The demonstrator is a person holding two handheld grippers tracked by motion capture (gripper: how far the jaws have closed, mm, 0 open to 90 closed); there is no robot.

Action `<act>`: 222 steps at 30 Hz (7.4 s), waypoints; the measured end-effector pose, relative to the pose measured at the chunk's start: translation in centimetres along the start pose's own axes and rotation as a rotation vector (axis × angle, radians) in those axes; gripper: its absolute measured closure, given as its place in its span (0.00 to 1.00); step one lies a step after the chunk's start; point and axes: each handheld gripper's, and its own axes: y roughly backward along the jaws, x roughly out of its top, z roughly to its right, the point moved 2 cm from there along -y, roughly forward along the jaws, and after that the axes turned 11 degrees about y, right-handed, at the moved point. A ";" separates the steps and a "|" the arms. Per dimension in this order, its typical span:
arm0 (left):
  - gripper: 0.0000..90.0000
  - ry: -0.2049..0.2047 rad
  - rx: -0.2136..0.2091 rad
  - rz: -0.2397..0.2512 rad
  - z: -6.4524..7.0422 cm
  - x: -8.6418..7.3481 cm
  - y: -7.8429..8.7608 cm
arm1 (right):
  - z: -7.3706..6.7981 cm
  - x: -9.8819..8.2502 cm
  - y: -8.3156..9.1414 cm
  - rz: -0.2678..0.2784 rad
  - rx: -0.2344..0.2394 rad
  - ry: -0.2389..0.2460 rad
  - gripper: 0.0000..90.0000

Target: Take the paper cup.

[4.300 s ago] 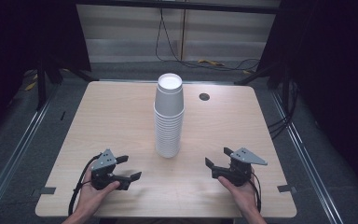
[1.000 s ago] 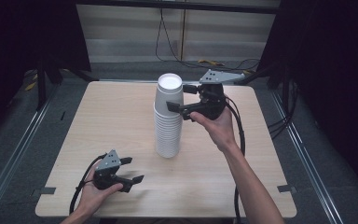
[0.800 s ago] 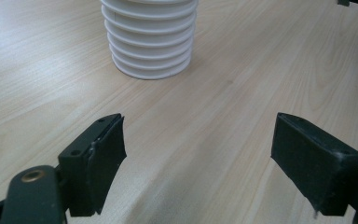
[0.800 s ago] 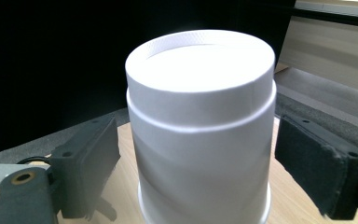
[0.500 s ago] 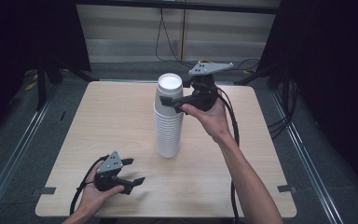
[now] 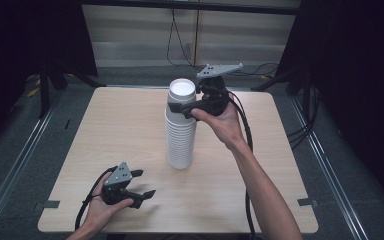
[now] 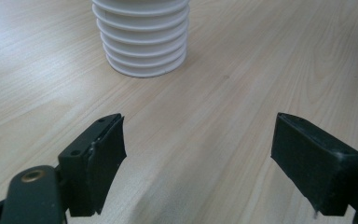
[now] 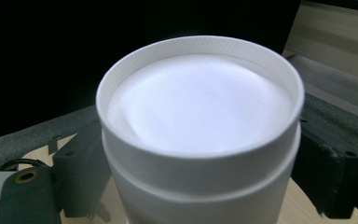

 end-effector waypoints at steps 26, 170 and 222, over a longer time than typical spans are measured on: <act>0.19 0.020 0.008 -0.017 -0.3 -0.2 -0.2 | 0.0 1.3 1.1 0.056 -0.029 0.022 0.22; 0.18 0.012 -0.189 0.116 3.4 4.0 -2.9 | -6.3 -17.0 3.2 0.083 0.041 -0.144 0.23; 0.13 -0.056 -0.268 0.110 5.1 3.6 -4.1 | -11.2 -17.0 -1.4 0.140 0.242 -0.147 0.23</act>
